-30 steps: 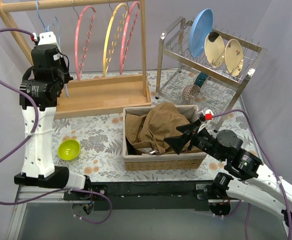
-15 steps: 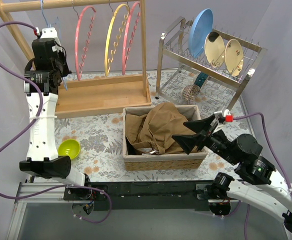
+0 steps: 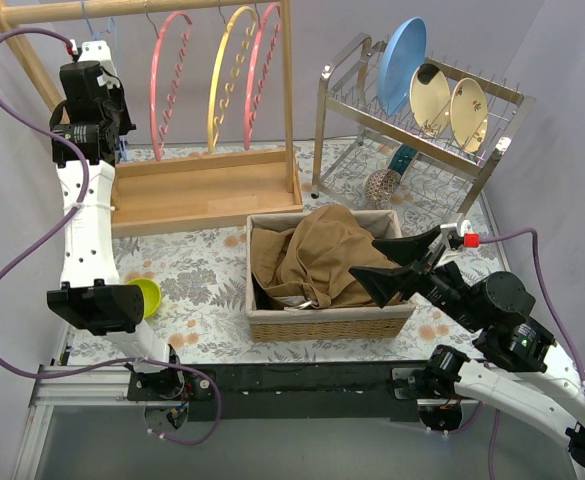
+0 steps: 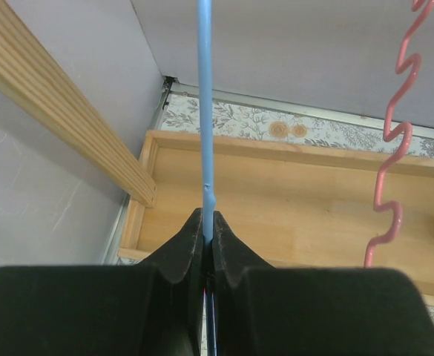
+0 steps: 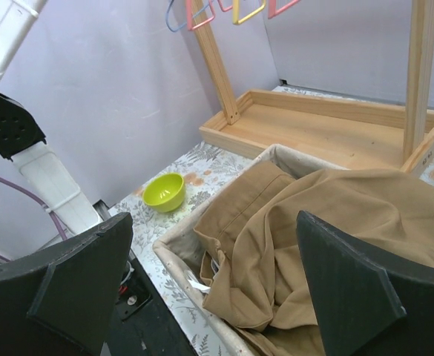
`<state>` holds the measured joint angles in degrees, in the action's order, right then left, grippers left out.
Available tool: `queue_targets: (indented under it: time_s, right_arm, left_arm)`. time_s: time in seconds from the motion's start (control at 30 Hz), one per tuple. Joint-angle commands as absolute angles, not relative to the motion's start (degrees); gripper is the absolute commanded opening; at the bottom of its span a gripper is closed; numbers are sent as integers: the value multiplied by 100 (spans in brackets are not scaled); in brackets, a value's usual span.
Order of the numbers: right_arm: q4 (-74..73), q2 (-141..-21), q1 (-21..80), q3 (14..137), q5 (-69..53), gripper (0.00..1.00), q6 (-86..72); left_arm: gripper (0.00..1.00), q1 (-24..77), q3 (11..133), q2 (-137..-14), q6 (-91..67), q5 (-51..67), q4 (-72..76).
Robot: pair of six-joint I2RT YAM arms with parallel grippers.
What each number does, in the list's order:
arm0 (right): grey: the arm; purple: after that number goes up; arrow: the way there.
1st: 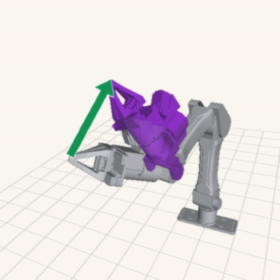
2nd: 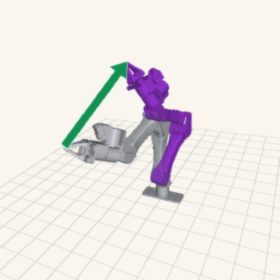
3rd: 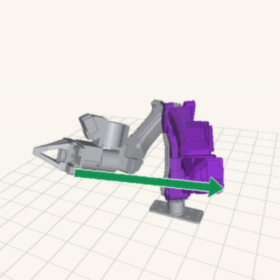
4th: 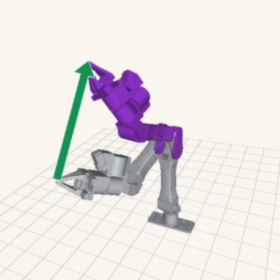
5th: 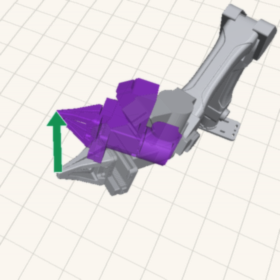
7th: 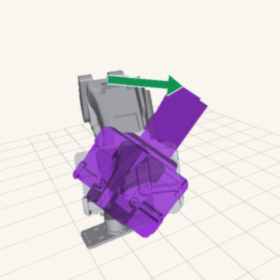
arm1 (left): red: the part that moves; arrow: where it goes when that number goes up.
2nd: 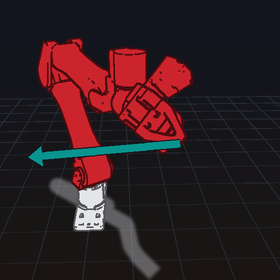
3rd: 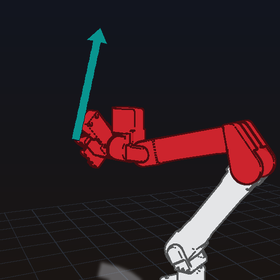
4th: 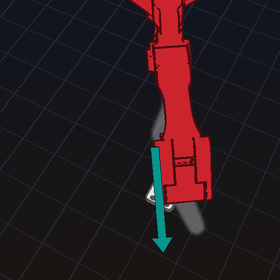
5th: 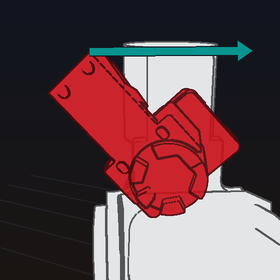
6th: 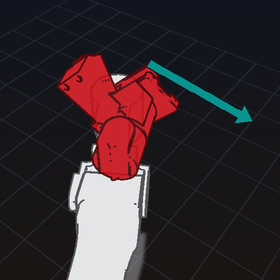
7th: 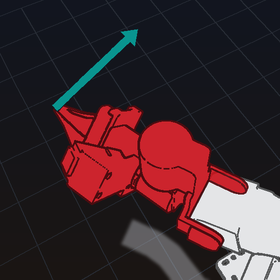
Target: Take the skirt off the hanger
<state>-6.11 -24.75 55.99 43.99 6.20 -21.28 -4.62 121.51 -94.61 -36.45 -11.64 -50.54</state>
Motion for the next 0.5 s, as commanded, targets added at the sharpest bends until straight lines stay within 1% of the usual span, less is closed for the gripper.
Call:
queue_targets:
  time_s: [0.0,0.2,0.23,0.27,0.33,0.37,0.43,0.47]
  right_arm:
    - [-202,-2435,5625,4324,791,98,-2065]
    - [-237,-2452,5616,4298,870,98,-2109]
    - [-229,-2443,5625,4289,888,98,-2135]
    - [-229,-2452,5625,4280,940,98,-2153]
    - [-324,-2531,5625,4367,975,98,-2197]
    - [-421,-2583,5625,4429,1080,98,-2206]
    - [-834,-2750,5625,4683,1291,98,-2311]
    - [-983,-2812,5625,4763,1510,98,-2364]
  left_arm:
    - [0,-623,12226,-9448,-3463,-906,-4728]
    - [0,-747,11268,-9281,-3665,-721,-4412]
    - [13,-747,11241,-9229,-3830,-712,-4517]
    - [29,-747,11206,-9176,-3902,-721,-4561]
    - [77,-738,10996,-9010,-4086,-791,-4527]
    - [91,-747,10899,-8774,-4261,-843,-4483]
    - [98,-738,10574,-8466,-4455,-1088,-4325]
    - [98,-738,10434,-8107,-4639,-1168,-4220]
